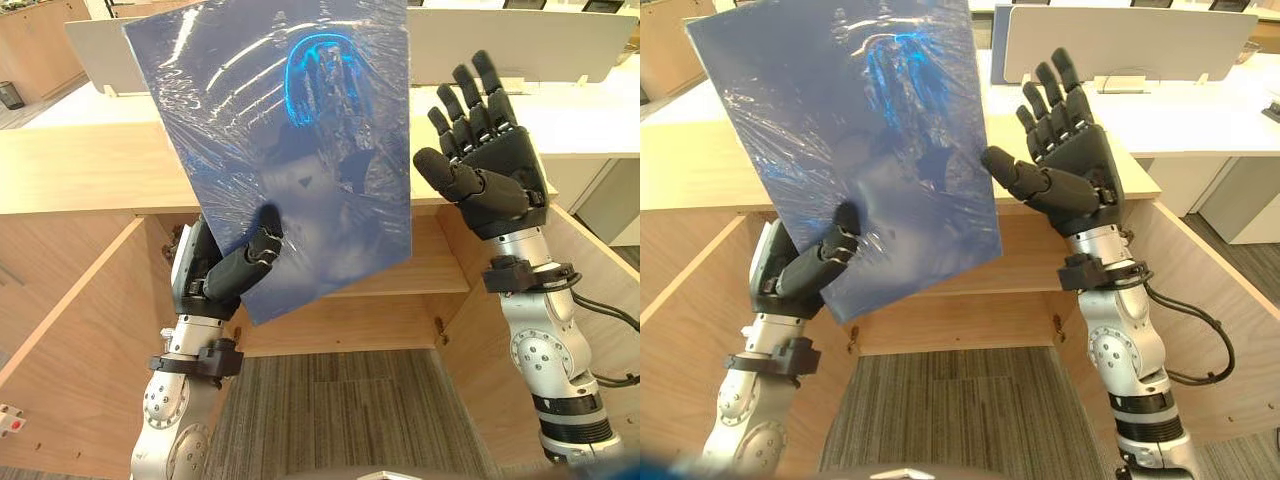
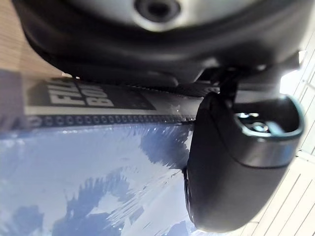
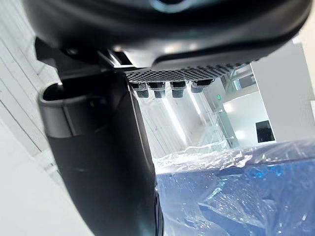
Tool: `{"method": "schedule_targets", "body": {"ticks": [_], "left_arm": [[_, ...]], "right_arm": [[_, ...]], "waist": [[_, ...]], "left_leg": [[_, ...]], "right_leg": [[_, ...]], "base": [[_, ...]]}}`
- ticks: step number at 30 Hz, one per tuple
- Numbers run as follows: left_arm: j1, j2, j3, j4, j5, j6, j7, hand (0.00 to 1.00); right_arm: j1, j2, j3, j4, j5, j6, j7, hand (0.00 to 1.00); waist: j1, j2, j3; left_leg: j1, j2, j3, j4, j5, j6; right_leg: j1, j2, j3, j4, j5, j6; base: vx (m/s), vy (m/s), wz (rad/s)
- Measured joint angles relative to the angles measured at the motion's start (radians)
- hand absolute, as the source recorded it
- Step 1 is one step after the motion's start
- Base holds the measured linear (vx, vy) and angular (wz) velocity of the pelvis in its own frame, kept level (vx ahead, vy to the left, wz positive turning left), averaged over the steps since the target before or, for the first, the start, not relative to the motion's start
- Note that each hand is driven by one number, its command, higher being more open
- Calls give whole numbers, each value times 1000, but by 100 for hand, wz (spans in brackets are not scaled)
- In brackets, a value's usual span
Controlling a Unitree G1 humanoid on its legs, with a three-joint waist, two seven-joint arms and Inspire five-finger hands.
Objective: Walk over to the cabinet, pick up the folder, carry it to the office cabinet, place the folder inside the office cabinet, then close the office cabinet door
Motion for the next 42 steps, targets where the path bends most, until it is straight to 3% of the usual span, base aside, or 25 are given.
{"method": "schedule_targets", "body": {"ticks": [6,20,21,23,28,33,34,39,42], "left_arm": [[0,97,-4,-12,-105,0,-91,0],[-4,259,-9,-32,-245,0,-92,0],[-4,276,-10,-32,-247,0,-89,0],[-4,295,-10,-32,-249,0,-88,0],[-3,358,-10,-31,-261,-16,-85,0],[-3,393,-11,-31,-255,-51,-75,0],[-3,399,-13,-31,-251,-58,-75,100],[-3,462,-45,-4,-246,-69,-70,100],[-3,533,-126,44,-278,-62,-80,100]], "right_arm": [[-10,-94,11,23,62,11,36,100],[-87,-206,128,57,175,1,114,100],[-89,-228,148,57,177,0,129,0],[-91,-257,168,58,184,0,145,0],[-158,-437,288,55,231,-7,232,0],[-179,-500,320,54,252,-12,235,0],[-180,-508,325,55,252,-12,229,0],[-188,-542,351,70,249,-11,216,0],[-203,-591,376,99,239,-9,215,0]], "waist": [[-2,-3,-2],[-8,-4,-16],[-7,-5,-20],[-6,-6,-25],[-5,-8,-32],[0,-11,-34],[0,-11,-36],[2,-8,-50],[2,-4,-56]], "left_leg": [[1,-2,-6,-7,3,1],[2,-3,-4,-8,4,2],[2,-3,-4,-9,4,1],[2,-4,-4,-10,4,1],[0,-3,-4,-10,5,0],[-2,-4,-3,-11,5,0],[-3,-4,-3,-11,5,0],[-10,-4,-2,-11,5,0],[-13,-4,1,-11,5,0]], "right_leg": [[1,-2,-6,0,0,0],[1,-2,-5,0,0,0],[0,-2,-5,-1,0,0],[0,-2,-5,-1,0,0],[-1,-2,-5,-3,0,0],[-3,-2,-4,-3,0,0],[-4,-2,-4,-3,0,0],[-12,-2,-3,-4,0,0],[-17,-2,0,-4,0,0]], "base": [[0,0,2],[0,0,0],[0,0,0],[0,0,0],[0,0,0],[0,0,0],[0,0,0],[0,0,0],[0,0,-2]]}}
